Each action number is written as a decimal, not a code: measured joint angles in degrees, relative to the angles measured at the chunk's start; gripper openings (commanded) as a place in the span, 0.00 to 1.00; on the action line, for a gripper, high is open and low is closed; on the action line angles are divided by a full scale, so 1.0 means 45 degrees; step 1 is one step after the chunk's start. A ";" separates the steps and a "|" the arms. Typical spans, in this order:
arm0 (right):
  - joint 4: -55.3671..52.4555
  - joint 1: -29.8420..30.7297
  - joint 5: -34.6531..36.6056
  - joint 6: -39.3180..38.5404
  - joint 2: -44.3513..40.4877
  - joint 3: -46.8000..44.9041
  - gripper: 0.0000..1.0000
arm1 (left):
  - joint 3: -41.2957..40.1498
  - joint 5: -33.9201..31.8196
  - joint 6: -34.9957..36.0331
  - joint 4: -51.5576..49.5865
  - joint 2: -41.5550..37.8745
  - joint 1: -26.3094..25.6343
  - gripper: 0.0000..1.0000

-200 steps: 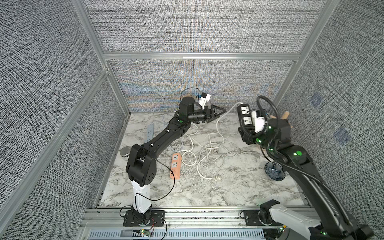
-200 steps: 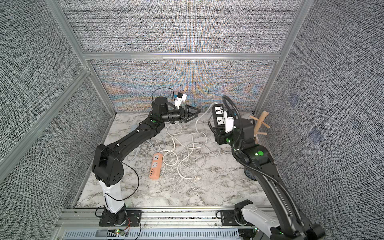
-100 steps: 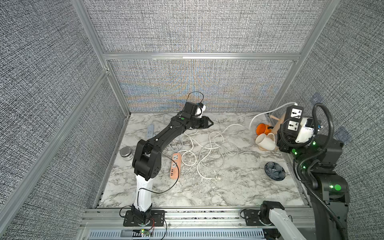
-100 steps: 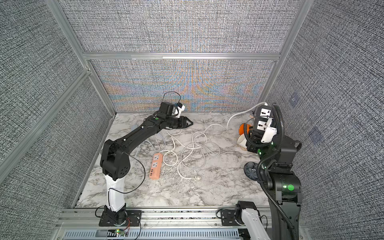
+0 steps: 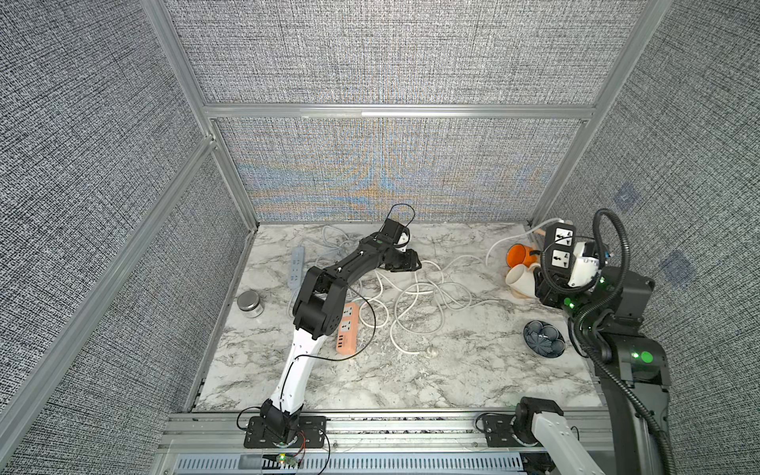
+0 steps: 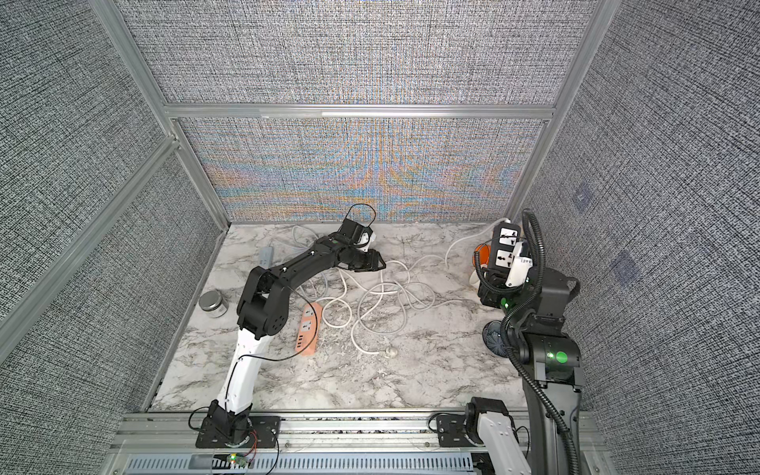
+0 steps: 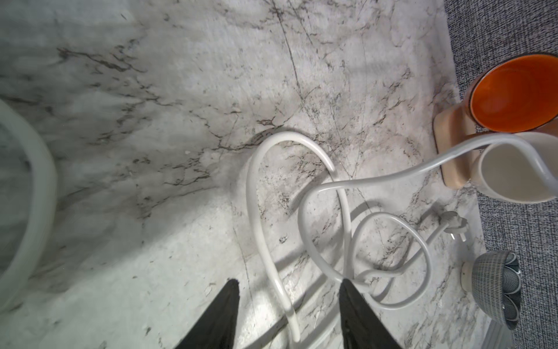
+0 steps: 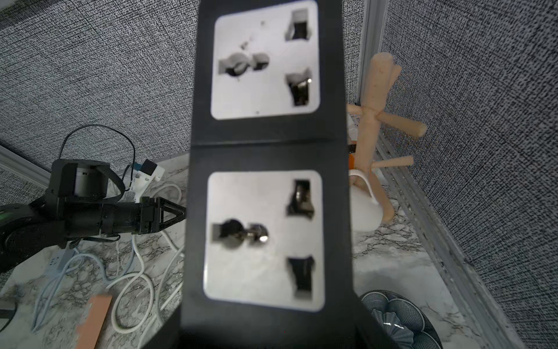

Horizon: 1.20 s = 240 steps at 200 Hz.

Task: Unwrap the cord wrapped around the power strip
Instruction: Adjust the power cord at the center of the board.

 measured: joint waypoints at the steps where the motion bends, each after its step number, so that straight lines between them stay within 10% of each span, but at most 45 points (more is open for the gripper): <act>1: 0.0005 0.0000 0.0000 0.0000 0.0010 -0.0010 0.00 | 0.0019 0.0000 0.0000 -0.0015 0.0024 -0.0005 0.55; 43: 0.0112 0.0000 -0.0180 -0.0097 0.0029 -0.0102 0.00 | 0.0816 0.0005 0.0024 -0.0529 0.1054 -0.0083 0.49; 127: 0.0262 0.0000 -0.0631 -0.0277 0.0102 -0.0136 0.00 | 0.0602 0.0136 -0.0753 -0.0005 0.1472 0.0228 0.00; 240: 0.0257 -0.0005 -0.0544 -0.0466 0.0272 0.0073 0.00 | -0.3376 -0.1112 -0.1651 0.1783 -0.1647 0.2691 0.00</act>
